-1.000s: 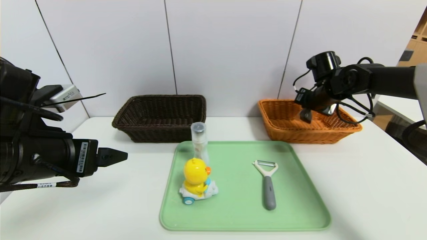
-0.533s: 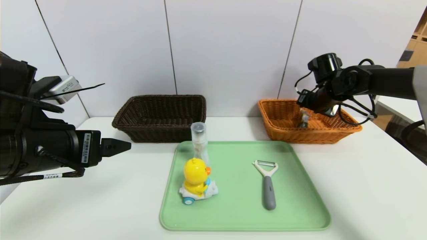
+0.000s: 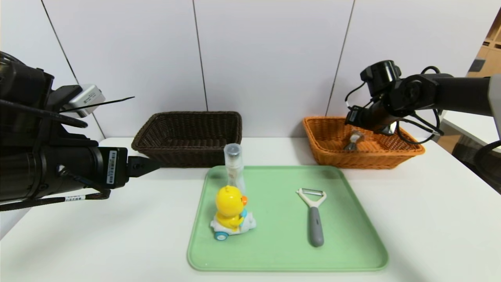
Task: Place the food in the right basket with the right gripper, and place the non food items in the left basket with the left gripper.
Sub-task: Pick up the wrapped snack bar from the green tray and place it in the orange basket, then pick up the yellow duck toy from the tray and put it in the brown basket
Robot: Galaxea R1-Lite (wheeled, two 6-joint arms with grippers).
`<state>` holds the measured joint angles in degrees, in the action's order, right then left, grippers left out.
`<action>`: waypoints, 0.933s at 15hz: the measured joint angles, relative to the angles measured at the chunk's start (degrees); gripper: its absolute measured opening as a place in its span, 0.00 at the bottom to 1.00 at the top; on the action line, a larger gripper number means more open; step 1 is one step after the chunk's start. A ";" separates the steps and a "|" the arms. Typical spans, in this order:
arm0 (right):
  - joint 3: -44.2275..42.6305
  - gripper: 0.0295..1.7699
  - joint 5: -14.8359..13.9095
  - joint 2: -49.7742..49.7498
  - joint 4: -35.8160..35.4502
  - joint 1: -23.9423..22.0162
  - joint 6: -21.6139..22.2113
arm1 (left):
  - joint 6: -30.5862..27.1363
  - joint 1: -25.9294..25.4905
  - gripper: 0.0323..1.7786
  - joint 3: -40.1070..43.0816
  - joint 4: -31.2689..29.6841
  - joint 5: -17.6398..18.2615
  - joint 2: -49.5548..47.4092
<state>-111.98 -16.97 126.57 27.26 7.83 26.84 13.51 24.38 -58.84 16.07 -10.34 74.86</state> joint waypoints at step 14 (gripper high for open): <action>-0.01 0.93 4.07 -19.19 2.69 2.69 -11.96 | -13.18 2.00 0.95 27.34 -27.17 26.59 -4.63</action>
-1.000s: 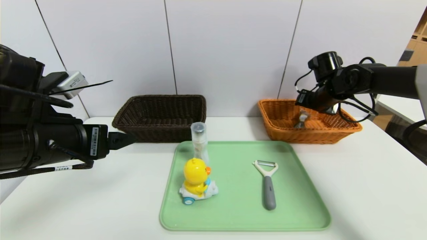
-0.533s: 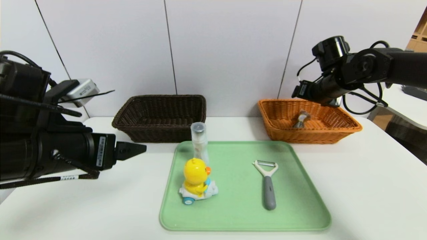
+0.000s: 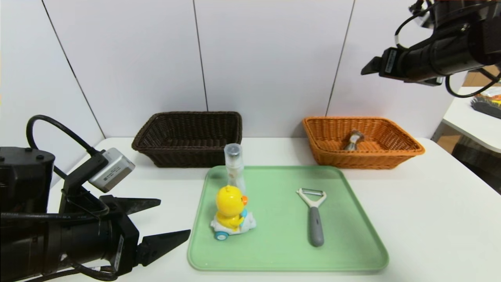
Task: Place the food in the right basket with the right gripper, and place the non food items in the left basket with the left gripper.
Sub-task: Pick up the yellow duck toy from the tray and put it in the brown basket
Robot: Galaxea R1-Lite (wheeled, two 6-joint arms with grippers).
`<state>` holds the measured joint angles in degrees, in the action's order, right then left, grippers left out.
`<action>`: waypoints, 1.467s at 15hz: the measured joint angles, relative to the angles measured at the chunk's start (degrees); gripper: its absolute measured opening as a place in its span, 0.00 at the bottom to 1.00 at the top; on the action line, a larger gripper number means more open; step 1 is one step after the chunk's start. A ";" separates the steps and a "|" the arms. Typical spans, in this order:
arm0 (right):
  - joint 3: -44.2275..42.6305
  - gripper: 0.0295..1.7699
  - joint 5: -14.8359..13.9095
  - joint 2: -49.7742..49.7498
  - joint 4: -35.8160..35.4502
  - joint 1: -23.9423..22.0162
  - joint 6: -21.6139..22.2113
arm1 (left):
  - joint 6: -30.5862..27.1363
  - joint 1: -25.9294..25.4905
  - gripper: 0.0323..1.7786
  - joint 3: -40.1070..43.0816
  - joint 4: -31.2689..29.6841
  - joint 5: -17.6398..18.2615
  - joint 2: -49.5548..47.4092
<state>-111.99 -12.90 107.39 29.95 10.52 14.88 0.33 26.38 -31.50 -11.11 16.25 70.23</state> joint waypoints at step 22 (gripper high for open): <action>0.80 0.96 9.09 -15.98 -0.77 -6.28 -6.35 | -10.91 -4.33 0.95 5.21 -35.00 17.65 27.34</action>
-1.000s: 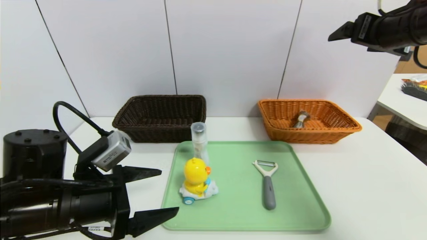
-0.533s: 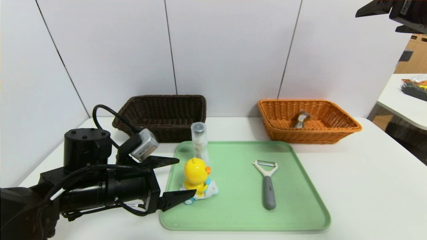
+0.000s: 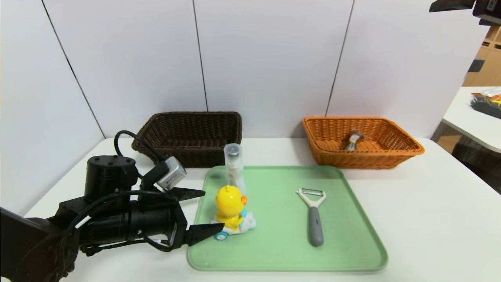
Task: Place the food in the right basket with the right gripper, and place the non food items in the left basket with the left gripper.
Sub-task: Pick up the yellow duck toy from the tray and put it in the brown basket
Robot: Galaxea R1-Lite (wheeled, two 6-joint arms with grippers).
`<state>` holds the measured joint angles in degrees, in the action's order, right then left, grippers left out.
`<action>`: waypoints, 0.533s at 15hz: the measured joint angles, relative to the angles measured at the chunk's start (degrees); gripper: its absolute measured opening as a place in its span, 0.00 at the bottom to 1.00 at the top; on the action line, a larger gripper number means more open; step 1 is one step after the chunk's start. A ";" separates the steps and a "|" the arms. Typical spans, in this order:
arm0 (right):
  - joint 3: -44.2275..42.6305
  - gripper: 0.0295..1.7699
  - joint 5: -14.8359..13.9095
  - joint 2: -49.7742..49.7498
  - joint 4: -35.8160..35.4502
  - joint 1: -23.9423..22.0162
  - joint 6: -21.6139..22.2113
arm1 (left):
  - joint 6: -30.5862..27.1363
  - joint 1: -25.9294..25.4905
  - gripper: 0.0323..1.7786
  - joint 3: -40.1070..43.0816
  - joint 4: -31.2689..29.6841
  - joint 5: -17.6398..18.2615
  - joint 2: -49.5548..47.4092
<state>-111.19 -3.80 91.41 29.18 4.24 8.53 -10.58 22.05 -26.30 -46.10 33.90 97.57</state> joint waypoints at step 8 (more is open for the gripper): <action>-0.20 0.96 0.23 1.26 -0.13 -0.04 0.41 | 0.02 0.27 0.95 1.22 -0.37 6.17 0.27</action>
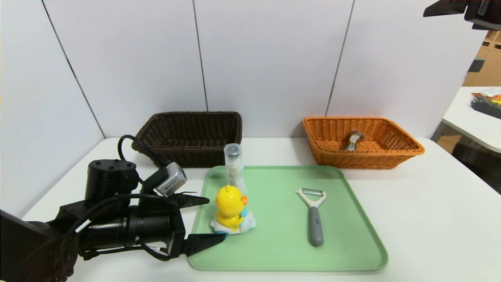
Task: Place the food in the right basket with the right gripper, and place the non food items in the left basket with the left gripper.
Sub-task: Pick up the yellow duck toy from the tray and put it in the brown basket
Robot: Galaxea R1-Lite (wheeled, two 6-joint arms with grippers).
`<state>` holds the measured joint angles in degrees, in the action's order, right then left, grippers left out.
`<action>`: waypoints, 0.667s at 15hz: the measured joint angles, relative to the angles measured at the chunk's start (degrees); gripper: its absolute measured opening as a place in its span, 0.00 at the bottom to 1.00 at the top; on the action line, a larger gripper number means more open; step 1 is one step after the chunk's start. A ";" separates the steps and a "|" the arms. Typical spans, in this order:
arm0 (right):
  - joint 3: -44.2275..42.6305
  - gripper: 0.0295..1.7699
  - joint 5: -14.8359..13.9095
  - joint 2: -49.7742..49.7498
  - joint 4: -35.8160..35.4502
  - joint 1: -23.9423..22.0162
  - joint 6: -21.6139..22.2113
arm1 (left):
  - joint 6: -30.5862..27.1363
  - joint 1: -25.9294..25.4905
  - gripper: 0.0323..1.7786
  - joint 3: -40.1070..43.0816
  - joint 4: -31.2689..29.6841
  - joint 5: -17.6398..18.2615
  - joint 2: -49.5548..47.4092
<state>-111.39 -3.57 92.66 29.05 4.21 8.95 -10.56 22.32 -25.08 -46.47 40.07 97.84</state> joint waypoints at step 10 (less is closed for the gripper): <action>0.04 0.96 0.22 -0.49 0.22 -0.27 -0.11 | -1.76 -0.24 0.95 -0.41 -7.85 1.83 6.88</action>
<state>-111.35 -3.35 92.17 29.27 3.94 8.84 -12.31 22.08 -25.49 -54.32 41.90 104.72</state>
